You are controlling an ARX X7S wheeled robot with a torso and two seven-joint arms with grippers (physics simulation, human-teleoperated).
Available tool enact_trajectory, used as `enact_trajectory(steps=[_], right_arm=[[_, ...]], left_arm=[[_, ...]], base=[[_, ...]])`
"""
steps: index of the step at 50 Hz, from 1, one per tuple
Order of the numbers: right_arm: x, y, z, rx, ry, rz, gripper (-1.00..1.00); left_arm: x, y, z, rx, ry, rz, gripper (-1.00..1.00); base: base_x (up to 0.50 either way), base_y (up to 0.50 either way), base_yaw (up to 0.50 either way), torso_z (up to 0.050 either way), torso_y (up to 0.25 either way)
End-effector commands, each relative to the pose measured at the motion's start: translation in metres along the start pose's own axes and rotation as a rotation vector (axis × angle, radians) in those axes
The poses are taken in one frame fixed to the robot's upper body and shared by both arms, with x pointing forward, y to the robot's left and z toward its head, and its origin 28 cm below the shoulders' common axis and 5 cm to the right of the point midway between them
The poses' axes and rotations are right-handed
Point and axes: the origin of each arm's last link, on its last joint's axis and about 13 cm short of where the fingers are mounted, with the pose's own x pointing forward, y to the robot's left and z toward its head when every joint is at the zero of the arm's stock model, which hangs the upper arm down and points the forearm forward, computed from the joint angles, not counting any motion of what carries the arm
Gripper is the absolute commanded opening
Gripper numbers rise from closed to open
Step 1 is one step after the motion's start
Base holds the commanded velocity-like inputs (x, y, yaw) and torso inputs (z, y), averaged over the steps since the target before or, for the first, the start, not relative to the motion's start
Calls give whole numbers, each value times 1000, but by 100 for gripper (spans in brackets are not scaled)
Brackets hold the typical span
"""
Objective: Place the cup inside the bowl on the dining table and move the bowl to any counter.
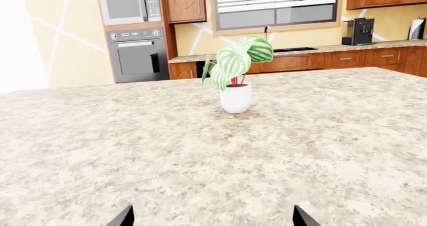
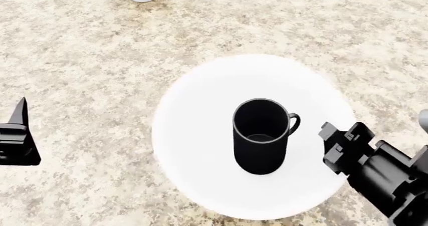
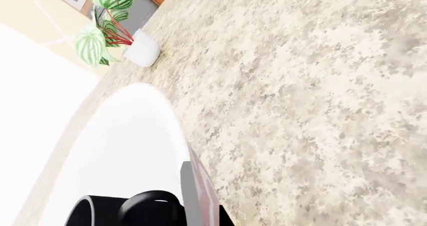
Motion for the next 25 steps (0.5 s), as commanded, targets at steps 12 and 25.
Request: enact_trajectory(steps=[12,25], right_arm=[[-5,-3,13,-13,-103,36,-100],[-13,1,18,-13,-127,18,-100]], left_arm=[[4,-1,-2,1,0,5,100],[3,0,-2,1,1,3,100]], base=[[0,0,0,0,0],[-322,-10,0,0,1]])
